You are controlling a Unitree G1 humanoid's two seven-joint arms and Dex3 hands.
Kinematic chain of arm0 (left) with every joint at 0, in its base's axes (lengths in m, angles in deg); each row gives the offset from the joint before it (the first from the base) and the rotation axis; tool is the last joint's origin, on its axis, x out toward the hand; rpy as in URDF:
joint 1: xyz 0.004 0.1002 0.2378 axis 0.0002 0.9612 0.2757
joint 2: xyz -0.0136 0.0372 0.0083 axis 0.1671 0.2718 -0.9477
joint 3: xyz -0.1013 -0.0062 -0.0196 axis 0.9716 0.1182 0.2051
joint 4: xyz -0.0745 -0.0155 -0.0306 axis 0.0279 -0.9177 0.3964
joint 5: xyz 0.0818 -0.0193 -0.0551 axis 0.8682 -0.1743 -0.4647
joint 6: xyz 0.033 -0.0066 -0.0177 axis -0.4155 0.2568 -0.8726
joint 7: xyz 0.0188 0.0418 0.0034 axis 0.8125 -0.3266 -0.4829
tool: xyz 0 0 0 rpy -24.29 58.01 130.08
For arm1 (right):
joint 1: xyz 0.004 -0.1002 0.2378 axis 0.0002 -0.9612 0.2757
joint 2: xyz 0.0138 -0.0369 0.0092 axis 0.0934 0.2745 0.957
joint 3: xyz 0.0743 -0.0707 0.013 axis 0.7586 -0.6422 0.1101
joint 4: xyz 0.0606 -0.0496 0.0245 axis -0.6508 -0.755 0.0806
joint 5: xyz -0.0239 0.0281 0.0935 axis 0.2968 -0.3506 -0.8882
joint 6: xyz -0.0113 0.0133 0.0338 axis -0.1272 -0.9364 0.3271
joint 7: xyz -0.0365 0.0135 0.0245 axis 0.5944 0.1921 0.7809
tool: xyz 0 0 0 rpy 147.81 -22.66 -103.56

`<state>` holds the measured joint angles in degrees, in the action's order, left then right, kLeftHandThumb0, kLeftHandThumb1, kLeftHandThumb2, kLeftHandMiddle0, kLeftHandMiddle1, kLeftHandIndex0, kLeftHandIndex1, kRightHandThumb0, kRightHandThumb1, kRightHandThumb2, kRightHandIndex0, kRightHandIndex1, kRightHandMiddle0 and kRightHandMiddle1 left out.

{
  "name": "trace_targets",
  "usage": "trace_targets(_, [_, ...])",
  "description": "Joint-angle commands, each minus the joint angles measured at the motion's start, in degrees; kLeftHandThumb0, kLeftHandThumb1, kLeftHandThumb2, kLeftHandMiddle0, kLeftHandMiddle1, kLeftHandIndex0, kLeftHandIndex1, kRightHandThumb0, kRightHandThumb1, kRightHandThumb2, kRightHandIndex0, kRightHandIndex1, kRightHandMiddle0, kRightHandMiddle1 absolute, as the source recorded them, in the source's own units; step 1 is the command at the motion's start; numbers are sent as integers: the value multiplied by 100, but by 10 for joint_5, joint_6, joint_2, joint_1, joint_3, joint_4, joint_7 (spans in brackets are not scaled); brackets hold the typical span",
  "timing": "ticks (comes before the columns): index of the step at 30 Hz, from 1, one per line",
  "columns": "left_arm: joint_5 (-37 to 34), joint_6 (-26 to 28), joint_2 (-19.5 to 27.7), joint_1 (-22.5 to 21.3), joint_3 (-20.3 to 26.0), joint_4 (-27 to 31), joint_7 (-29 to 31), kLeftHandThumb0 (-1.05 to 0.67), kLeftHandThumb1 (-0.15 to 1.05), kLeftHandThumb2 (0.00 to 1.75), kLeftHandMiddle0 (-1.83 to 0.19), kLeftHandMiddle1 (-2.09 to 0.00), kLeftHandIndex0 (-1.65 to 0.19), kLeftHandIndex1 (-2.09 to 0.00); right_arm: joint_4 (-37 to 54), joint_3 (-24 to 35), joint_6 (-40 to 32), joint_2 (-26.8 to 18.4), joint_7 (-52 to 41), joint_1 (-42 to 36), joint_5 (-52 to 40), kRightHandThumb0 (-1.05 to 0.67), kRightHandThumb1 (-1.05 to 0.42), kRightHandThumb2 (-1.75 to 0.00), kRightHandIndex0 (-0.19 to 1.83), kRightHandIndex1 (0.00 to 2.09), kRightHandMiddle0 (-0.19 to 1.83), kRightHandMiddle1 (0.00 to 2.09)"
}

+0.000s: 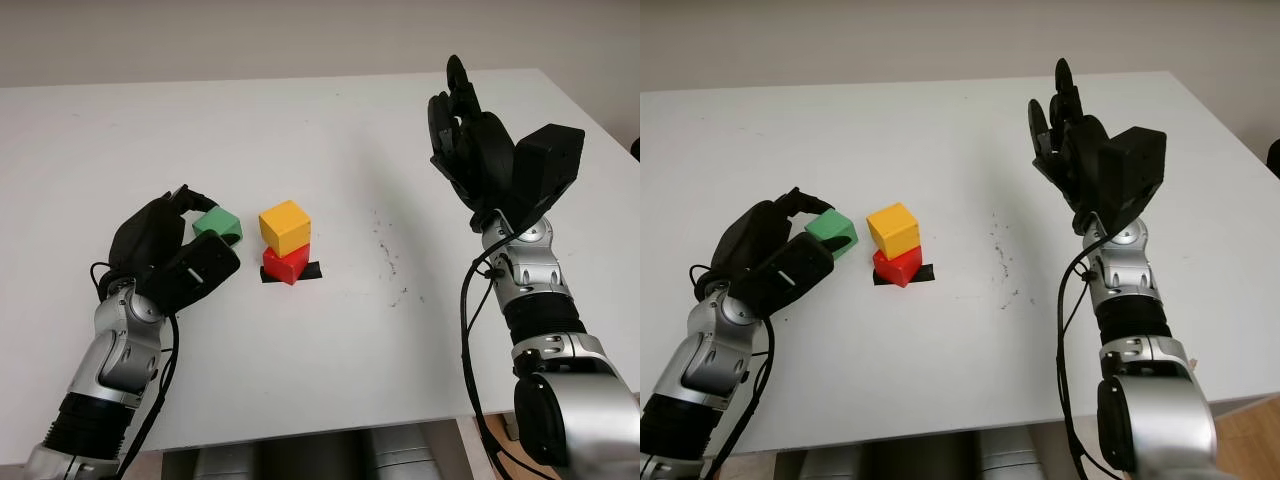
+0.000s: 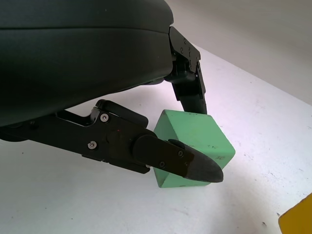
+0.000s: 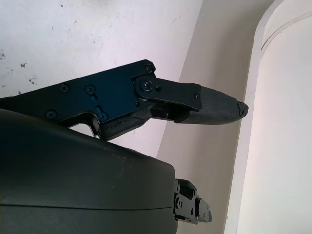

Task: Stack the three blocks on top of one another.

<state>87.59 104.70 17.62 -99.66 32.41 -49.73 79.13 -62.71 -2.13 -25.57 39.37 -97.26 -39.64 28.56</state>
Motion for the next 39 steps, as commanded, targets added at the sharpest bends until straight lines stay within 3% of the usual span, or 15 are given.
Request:
trace_targets(1, [7, 1, 6, 1, -2, -1, -1, -57, 101, 5, -24, -7, -25, -121, 13, 1, -3, 0, 1, 1, 1, -70, -105, -61, -19, 0, -17, 4])
trace_targets(7, [61, 16, 18, -1, -27, 2, 0, -55, 96, 4, -33, -10, -29, -124, 11, 3, -4, -1, 1, 3, 0, -70, -105, -61, -19, 0, -18, 3])
trace_targets(13, [123, 34, 33, -1, -56, 6, 12, -63, 93, 5, -31, -5, -28, -98, 9, 3, 1, 0, 9, 4, 0, -70, -105, -60, -19, 0, -16, 4])
trace_targets(17, [147, 45, 34, -3, -67, 8, 24, -66, 93, 5, -24, -5, -31, -62, 8, 3, -1, -1, 4, 5, -1, -71, -105, -59, -19, 0, -16, 4])
trace_targets(20, [157, 48, 35, -3, -70, 8, 29, -67, 92, 5, -22, -5, -35, -48, 3, 4, 5, -1, -1, 7, -3, -70, -105, -60, -19, 0, -18, 4])
trace_targets(27, [169, 49, 29, -3, -71, 5, 28, -69, 95, 7, -23, -6, -39, -42, 5, 5, 3, 0, 4, 7, -3, -68, -105, -59, -19, 0, -17, 5])
trace_targets(39, [112, 25, 17, 4, -46, 9, 17, -67, 99, 6, -24, -5, -40, -44, 7, 5, 2, 0, 8, 6, -4, -62, -105, -56, -19, 0, -15, 5])
